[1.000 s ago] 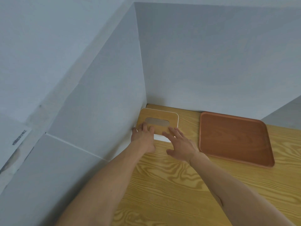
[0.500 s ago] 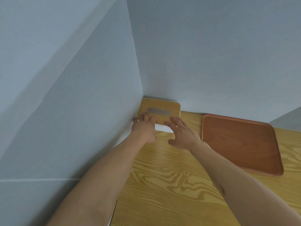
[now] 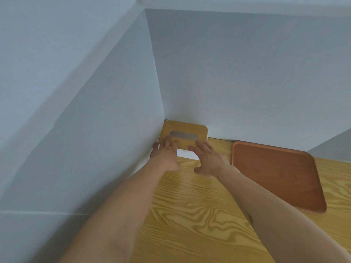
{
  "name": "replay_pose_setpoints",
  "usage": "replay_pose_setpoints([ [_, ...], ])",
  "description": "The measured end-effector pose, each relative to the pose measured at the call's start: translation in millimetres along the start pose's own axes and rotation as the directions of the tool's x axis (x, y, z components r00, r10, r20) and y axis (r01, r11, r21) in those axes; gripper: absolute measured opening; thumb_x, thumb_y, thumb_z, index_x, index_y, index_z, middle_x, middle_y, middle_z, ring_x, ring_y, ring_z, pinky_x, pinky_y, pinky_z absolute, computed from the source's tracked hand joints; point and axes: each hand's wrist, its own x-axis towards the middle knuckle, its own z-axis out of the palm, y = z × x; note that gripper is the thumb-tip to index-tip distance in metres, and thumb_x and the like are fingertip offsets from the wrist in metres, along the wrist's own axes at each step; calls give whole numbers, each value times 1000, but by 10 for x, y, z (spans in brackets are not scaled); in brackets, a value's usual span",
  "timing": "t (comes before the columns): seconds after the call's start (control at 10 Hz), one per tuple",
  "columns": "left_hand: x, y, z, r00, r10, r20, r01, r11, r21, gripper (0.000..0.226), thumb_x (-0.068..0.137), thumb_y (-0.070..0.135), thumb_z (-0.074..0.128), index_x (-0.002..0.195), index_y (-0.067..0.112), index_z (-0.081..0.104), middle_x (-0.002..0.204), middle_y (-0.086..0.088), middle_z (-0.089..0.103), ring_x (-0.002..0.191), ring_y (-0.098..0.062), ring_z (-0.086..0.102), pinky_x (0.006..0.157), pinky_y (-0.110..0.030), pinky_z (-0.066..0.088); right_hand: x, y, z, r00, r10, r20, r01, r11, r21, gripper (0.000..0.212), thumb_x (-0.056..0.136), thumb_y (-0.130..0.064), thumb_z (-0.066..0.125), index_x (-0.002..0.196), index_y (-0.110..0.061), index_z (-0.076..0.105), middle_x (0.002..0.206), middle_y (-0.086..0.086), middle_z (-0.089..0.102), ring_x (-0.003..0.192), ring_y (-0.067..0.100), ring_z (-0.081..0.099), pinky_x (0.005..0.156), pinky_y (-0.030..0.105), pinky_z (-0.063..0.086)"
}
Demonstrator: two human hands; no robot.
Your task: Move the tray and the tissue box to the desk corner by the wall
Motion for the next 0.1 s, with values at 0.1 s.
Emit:
replay_pose_setpoints([
  [0.1, -166, 33, 1, 999, 3, -47, -5, 999, -48, 85, 85, 36, 58, 154, 22, 11, 164, -9, 2, 150, -25, 3, 118, -47, 14, -57, -75, -49, 999, -39, -15, 38, 997, -66, 80, 89, -40, 58, 155, -40, 13, 168, -7, -1, 153, 18, -4, 112, 63, 26],
])
